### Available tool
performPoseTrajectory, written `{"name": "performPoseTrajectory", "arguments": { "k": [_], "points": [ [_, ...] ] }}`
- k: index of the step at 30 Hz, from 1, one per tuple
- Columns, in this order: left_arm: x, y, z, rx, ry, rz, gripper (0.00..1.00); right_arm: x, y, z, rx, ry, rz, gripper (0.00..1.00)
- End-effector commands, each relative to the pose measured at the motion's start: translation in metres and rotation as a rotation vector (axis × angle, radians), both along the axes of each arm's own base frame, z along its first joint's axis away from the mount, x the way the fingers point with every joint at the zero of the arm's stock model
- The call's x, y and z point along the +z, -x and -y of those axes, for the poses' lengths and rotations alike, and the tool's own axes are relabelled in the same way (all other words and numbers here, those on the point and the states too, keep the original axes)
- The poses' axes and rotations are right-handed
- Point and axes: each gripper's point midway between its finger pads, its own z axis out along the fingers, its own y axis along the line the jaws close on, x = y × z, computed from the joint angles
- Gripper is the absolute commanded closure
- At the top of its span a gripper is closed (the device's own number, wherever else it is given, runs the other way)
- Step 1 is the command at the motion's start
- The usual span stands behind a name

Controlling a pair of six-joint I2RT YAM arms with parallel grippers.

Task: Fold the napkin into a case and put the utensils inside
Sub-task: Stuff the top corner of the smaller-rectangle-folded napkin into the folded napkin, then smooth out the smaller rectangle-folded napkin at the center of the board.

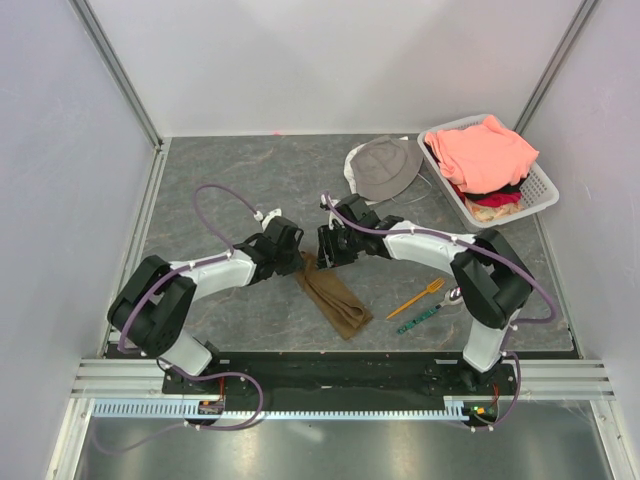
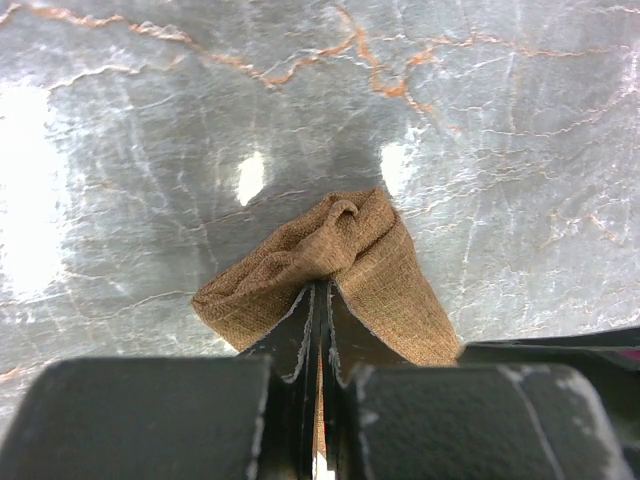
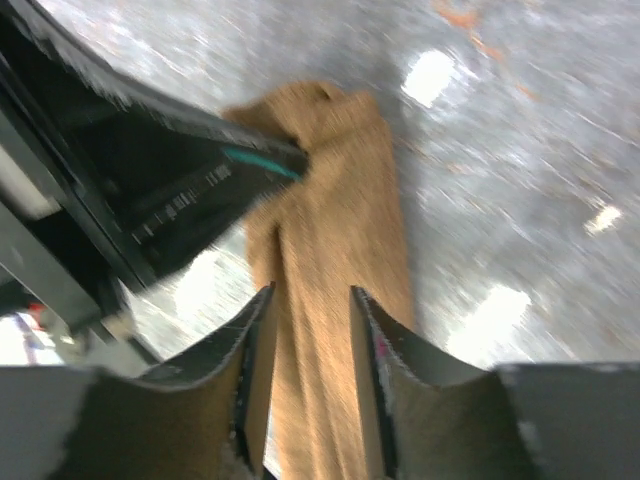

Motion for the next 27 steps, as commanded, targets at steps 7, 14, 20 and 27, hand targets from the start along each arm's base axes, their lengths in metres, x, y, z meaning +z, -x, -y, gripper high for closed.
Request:
{"name": "performPoseTrajectory", "arguments": {
  "k": [7, 14, 20, 27],
  "points": [
    [0.01, -0.009, 0.014, -0.094, -0.026, -0.005, 0.83, -0.002, 0.024, 0.049, 0.059, 0.21, 0.068, 0.55],
    [0.05, -0.005, 0.002, -0.113, -0.056, 0.045, 0.57, 0.006, 0.039, 0.054, 0.093, 0.292, 0.103, 0.53],
    [0.061, 0.026, -0.01, -0.138, -0.026, 0.03, 0.47, 0.003, 0.051, 0.056, 0.137, 0.362, 0.125, 0.47],
    [0.048, 0.078, 0.009, -0.208, 0.168, -0.08, 0.64, 0.002, 0.06, 0.048, 0.173, 0.379, 0.136, 0.44]
  ]
}}
